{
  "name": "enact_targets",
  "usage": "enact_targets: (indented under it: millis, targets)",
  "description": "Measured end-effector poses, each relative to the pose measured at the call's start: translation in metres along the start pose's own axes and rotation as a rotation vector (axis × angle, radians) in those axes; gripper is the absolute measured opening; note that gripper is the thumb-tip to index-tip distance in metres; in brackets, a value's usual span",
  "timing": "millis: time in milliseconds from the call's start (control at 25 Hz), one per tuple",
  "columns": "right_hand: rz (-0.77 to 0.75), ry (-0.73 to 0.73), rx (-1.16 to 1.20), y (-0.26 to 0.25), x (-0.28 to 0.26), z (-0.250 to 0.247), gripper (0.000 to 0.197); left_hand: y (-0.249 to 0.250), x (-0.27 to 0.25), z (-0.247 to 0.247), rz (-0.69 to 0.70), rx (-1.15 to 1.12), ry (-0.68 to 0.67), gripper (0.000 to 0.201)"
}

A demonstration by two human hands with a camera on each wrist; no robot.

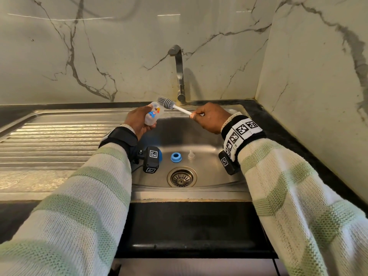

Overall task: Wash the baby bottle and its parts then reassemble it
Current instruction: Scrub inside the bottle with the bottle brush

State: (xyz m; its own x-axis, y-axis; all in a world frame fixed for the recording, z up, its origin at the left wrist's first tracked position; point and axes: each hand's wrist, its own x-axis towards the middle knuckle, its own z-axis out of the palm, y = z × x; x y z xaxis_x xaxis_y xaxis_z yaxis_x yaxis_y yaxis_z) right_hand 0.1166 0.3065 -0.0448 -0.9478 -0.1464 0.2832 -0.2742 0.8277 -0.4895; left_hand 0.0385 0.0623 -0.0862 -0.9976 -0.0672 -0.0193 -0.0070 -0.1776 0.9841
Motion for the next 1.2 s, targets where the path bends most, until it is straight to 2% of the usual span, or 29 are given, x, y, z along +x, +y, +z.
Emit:
enact_targets:
  millis: [480,720,880,1040,1200]
  targets:
    - [0.002,-0.015,0.023,0.0000,-0.0018,-0.0005,0.031,-0.0005,-0.0047,-0.0011,-0.013,-0.015,0.002,0.035]
    - [-0.001,0.054,-0.012,0.0006,0.0013,0.0001,0.033,0.0003,-0.0065,-0.0005,-0.017,-0.091,-0.028,0.041]
    - [-0.002,-0.021,0.017,-0.0001,-0.0006,0.0006,0.032,0.0005,-0.0080,0.0001,-0.004,-0.093,-0.048,0.035]
    - [0.014,0.035,0.009,0.0007,-0.0021,-0.0013,0.032,0.0008,-0.0071,-0.0004,0.006,-0.071,-0.071,0.035]
    - [0.014,0.006,0.073,0.0022,-0.0039,-0.0019,0.031,0.0008,-0.0055,-0.0026,-0.012,-0.054,-0.033,0.037]
